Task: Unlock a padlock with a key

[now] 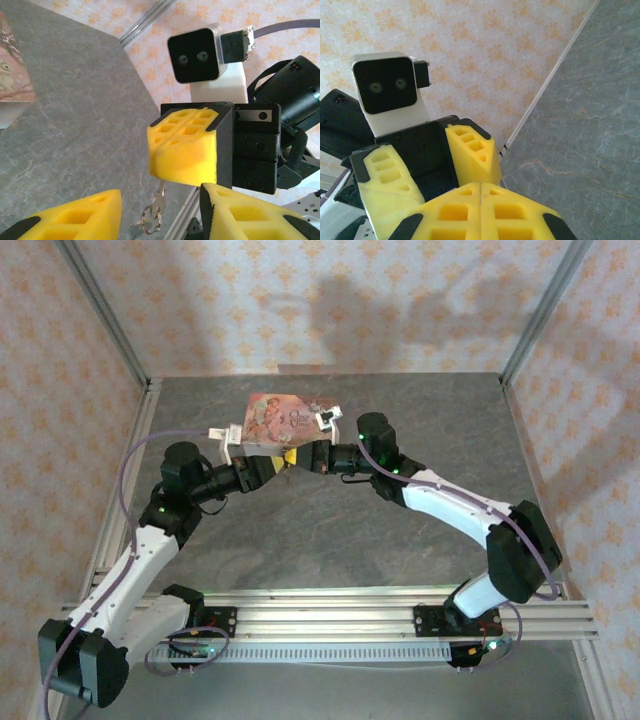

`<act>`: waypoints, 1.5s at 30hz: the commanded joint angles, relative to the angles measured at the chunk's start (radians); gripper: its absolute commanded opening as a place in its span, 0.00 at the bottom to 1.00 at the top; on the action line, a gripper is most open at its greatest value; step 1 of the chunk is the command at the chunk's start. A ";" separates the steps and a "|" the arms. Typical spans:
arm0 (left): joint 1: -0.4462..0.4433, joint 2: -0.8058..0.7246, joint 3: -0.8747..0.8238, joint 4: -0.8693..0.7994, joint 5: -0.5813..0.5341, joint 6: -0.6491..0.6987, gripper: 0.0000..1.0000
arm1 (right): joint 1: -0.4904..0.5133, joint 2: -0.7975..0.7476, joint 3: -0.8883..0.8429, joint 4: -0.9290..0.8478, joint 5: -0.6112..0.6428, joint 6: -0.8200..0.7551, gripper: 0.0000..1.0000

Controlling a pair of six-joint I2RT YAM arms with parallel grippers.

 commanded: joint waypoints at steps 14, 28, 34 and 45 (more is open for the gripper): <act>0.012 0.035 -0.051 0.168 0.119 -0.084 0.37 | -0.004 0.023 0.019 0.149 -0.030 0.052 0.00; 0.011 0.038 -0.051 0.185 0.132 -0.092 0.22 | 0.007 0.041 0.019 0.183 -0.027 0.075 0.00; 0.012 0.032 -0.048 0.175 0.134 -0.082 0.04 | 0.008 0.041 0.017 0.190 -0.017 0.077 0.00; 0.012 -0.056 -0.048 -0.022 0.030 0.037 0.00 | 0.008 0.004 0.001 0.051 0.173 0.051 0.35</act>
